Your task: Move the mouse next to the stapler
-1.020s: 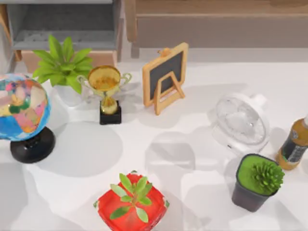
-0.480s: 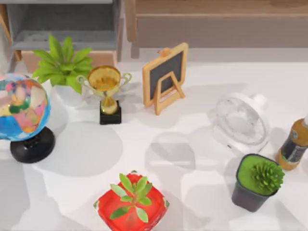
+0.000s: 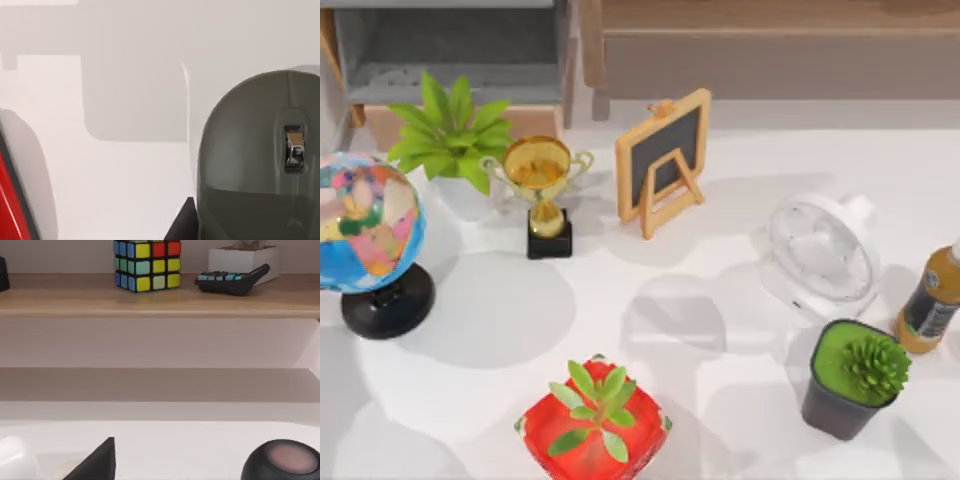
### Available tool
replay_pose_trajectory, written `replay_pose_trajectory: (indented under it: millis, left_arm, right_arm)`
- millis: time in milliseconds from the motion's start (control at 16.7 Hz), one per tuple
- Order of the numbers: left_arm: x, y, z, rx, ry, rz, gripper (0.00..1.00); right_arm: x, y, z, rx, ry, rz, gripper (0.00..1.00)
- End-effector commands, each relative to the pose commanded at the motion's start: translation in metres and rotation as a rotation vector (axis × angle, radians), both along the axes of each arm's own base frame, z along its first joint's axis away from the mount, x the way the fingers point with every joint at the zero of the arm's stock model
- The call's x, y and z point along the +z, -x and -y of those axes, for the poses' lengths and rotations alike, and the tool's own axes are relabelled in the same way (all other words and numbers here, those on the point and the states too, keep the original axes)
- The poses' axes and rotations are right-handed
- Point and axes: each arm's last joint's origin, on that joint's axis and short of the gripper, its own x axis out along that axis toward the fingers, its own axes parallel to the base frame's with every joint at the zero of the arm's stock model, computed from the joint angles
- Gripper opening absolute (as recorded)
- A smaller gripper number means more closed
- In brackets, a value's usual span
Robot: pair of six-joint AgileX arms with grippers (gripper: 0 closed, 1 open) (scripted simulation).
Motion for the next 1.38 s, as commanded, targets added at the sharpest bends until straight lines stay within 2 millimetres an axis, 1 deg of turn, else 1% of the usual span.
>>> replay_pose_trajectory:
  millis: [300,1080,1140,1380]
  left_arm:
    - [-0.0019,0.0007,0.0002,0.001,0.005,-0.007,0.00]
    - [-0.0019,0.0007,0.0002,0.001,0.005,-0.007,0.98]
    - [-0.0019,0.0007,0.0002,0.001,0.005,-0.007,1.00]
    - [-0.0019,0.0007,0.0002,0.001,0.005,-0.007,1.00]
  right_arm:
    - [0.0000,0.0000,0.0000,0.000,0.000,0.000,1.00]
    - [0.0000,0.0000,0.0000,0.000,0.000,0.000,1.00]
    - [0.0000,0.0000,0.0000,0.000,0.000,0.000,1.00]
    - [0.0000,0.0000,0.0000,0.000,0.000,0.000,1.00]
